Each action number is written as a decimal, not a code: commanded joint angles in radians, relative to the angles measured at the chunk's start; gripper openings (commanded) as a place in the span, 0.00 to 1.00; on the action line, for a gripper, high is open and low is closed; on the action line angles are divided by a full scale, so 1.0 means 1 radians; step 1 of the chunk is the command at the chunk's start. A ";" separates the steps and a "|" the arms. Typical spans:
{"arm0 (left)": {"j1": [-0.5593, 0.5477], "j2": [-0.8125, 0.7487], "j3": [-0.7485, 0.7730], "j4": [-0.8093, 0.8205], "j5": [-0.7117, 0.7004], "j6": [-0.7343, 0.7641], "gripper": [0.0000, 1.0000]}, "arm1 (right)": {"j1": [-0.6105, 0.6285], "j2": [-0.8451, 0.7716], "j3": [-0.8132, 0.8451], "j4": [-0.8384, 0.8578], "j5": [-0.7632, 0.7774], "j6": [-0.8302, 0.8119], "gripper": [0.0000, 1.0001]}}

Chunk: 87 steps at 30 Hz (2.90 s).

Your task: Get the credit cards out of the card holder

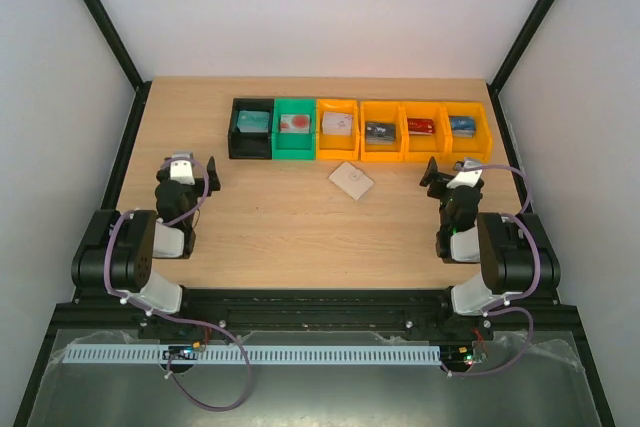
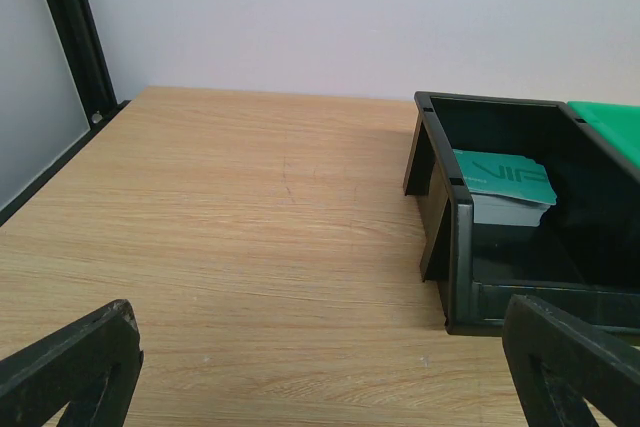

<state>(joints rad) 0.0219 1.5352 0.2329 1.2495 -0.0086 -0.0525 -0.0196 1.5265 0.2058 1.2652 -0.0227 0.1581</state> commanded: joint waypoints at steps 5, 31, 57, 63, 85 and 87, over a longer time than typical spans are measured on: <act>-0.004 0.003 0.019 0.020 0.006 0.006 1.00 | 0.000 -0.045 0.024 -0.023 0.059 0.018 0.99; 0.226 -0.243 0.783 -1.429 0.562 0.141 1.00 | 0.291 0.054 0.672 -1.319 -0.276 0.203 0.80; 0.044 -0.156 0.802 -1.582 0.754 0.148 1.00 | 0.344 0.285 0.688 -1.328 -0.598 0.158 0.11; -0.023 -0.165 0.751 -1.545 0.784 0.126 1.00 | 0.361 0.261 0.617 -1.233 -0.670 0.212 0.02; -0.318 0.237 0.490 -1.101 0.896 -0.411 0.82 | 0.616 0.143 0.494 -0.877 -0.756 0.601 0.02; -0.315 0.272 0.498 -1.084 0.922 -0.423 0.78 | 0.627 0.147 0.498 -0.872 -0.758 0.602 0.01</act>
<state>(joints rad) -0.3046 1.7420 0.7410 0.1005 0.8845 -0.4122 0.5816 1.6974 0.6971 0.3344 -0.7559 0.7094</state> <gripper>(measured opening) 0.806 0.018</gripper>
